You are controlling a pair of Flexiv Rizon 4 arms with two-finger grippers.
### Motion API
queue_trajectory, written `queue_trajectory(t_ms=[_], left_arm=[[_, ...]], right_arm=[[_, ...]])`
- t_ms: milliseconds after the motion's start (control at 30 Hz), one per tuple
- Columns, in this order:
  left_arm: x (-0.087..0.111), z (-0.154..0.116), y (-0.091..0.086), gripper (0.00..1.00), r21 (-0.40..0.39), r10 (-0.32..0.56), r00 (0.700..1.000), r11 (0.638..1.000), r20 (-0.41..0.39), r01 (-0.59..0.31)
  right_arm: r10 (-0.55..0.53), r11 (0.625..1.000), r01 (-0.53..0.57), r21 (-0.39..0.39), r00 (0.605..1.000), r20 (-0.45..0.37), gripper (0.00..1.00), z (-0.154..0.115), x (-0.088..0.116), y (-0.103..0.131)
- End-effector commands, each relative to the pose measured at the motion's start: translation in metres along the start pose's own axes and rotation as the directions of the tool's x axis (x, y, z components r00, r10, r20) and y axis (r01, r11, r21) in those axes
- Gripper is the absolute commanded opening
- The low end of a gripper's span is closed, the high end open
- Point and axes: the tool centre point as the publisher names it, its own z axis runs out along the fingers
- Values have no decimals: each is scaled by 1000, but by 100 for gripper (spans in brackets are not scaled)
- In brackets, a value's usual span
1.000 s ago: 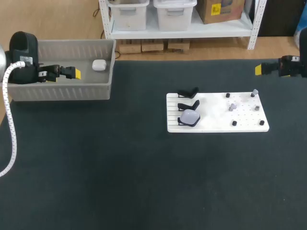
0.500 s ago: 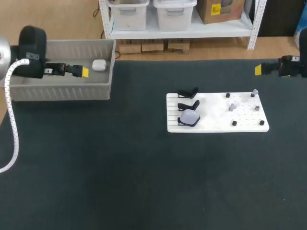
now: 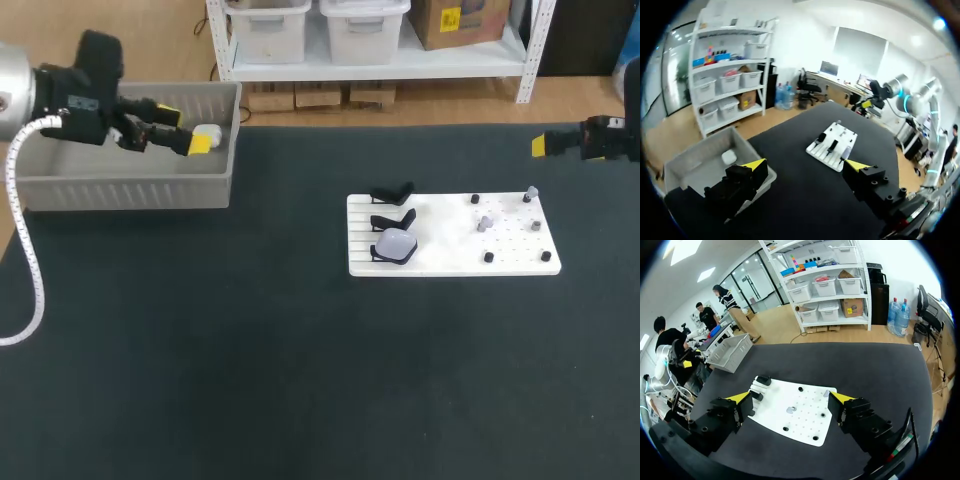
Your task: Pick up each earbud case from the left stands, insert the matching earbuds, close the lid, and place the case in the box.
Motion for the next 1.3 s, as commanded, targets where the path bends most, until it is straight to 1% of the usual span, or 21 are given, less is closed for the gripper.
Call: queue_trajectory(t_ms=[33,167,300,400,933,967,1000,1033,1067,1100,1167,1300], left_arm=[[0,13,-10,100,264,217,976,940,21,-215],[4,27,-30,100,307,312,949,901,33,-307],[11,36,-44,100,332,392,919,863,37,-382],[18,42,-53,100,344,422,906,847,29,-406],[18,42,-53,100,344,422,906,847,29,-406],[21,45,-54,100,349,422,907,847,15,-400],[25,48,-56,100,352,404,914,854,16,-384],[28,52,-58,100,345,391,920,861,21,-374],[30,55,-60,100,328,394,918,864,33,-383],[32,58,-62,100,328,386,921,865,46,-379],[36,64,-64,100,323,378,923,867,72,-380],[43,78,-73,100,335,379,921,859,92,-387]], right_arm=[[-1,1000,1,-4,1000,0,100,1,0,-1],[-1,1000,1,-4,1000,0,100,1,0,-1],[-1,1000,1,-4,1000,0,100,1,0,-1],[-1,1000,1,-4,1000,0,100,1,0,-1],[-1,1000,1,-4,1000,0,100,1,0,-1],[-1,1000,1,-4,1000,0,100,1,0,-1],[-1,1000,1,-4,1000,0,100,1,0,-1],[-1,1000,1,-4,1000,0,100,1,0,-1],[-1,1000,1,-4,1000,0,100,1,0,-1],[-1,1000,1,-4,1000,0,100,1,0,-1],[-1,1000,1,-4,1000,0,100,1,0,-1],[-1,1000,1,-4,1000,0,100,1,0,-1]])
